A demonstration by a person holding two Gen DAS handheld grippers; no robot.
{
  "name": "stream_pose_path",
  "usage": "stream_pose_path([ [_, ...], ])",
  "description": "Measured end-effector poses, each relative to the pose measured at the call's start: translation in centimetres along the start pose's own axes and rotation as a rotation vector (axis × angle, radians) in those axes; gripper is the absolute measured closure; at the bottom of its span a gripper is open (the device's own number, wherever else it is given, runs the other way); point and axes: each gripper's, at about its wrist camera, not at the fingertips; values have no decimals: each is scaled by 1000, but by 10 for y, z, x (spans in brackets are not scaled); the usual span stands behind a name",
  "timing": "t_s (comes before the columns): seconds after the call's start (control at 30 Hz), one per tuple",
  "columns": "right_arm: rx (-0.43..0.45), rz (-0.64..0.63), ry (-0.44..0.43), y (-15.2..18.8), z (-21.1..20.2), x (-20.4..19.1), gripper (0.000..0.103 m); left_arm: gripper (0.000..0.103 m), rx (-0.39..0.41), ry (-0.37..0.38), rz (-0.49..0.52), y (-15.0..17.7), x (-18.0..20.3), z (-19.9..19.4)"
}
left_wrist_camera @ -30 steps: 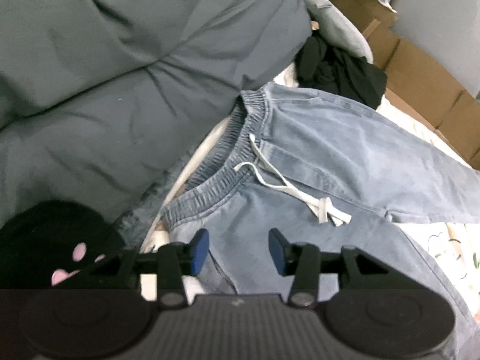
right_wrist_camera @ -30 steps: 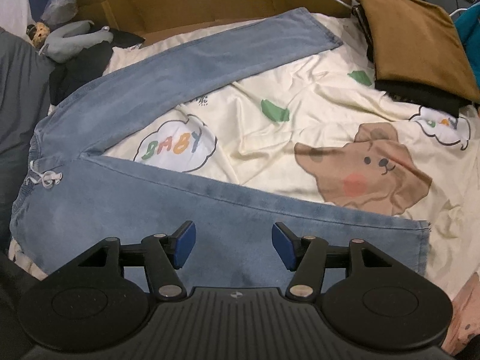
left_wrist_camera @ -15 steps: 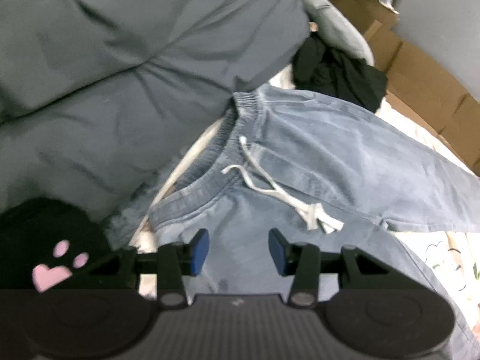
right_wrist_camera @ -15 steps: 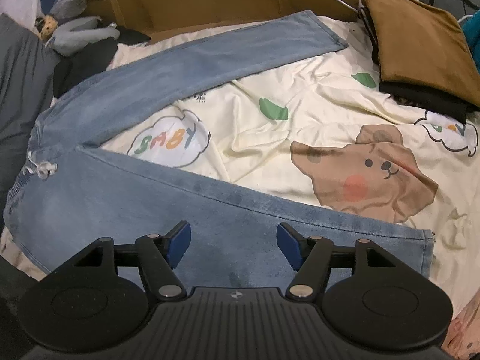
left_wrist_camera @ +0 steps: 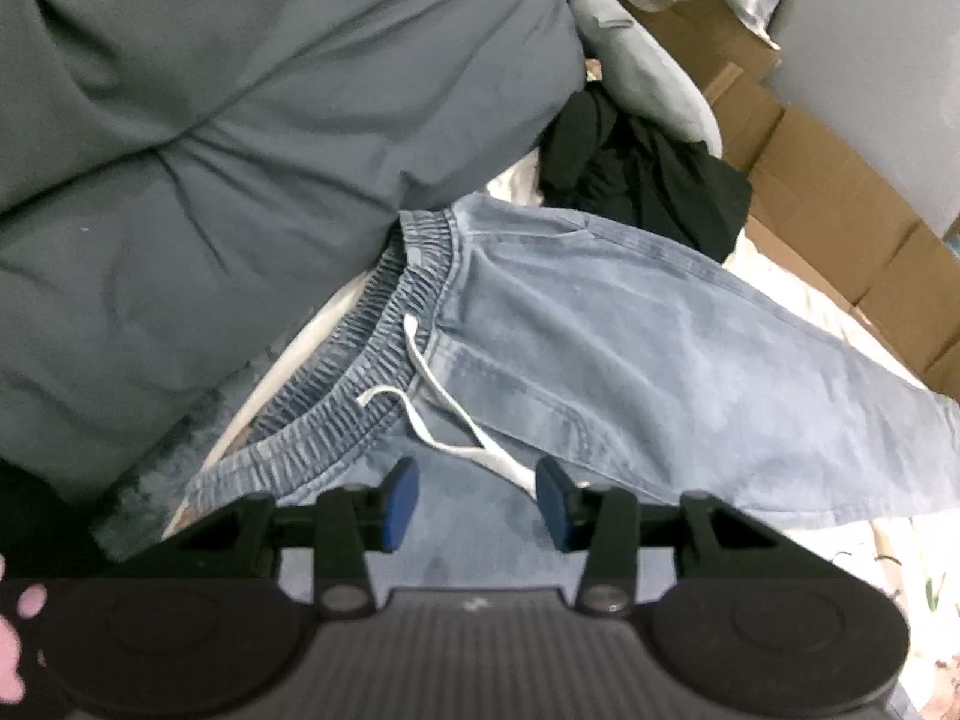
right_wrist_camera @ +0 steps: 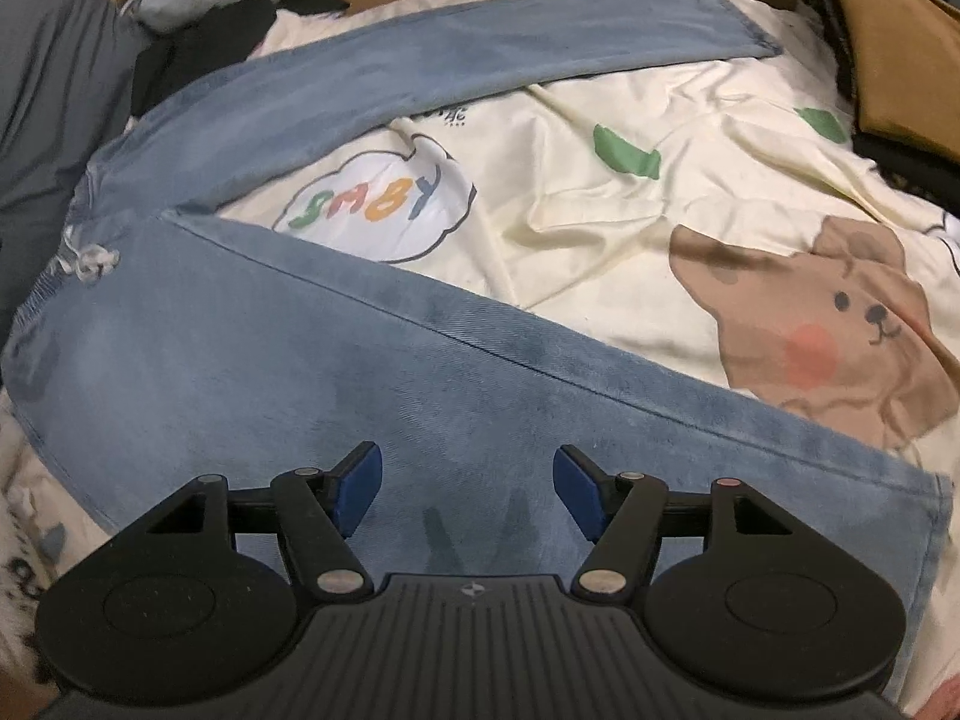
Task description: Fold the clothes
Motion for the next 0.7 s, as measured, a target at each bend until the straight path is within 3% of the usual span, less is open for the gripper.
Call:
stream_pose_path([
  [0.17, -5, -45, 27, -5, 16, 6, 34, 58, 20, 0, -23, -7, 2, 33],
  [0.33, 49, -57, 49, -25, 22, 15, 34, 58, 28, 40, -34, -14, 26, 69],
  [0.6, 114, -116, 82, -90, 53, 17, 34, 58, 50, 146, 67, -6, 81, 117],
  [0.7, 111, -132, 91, -115, 70, 14, 34, 66, 45, 155, 126, -8, 95, 132],
])
Point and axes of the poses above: each gripper's, at about its wrist camera, not at the fingertips, and z roughly the way its jaws point, x to its right, y to its underside, and after that the axes turned 4 degrees about x, right-handed
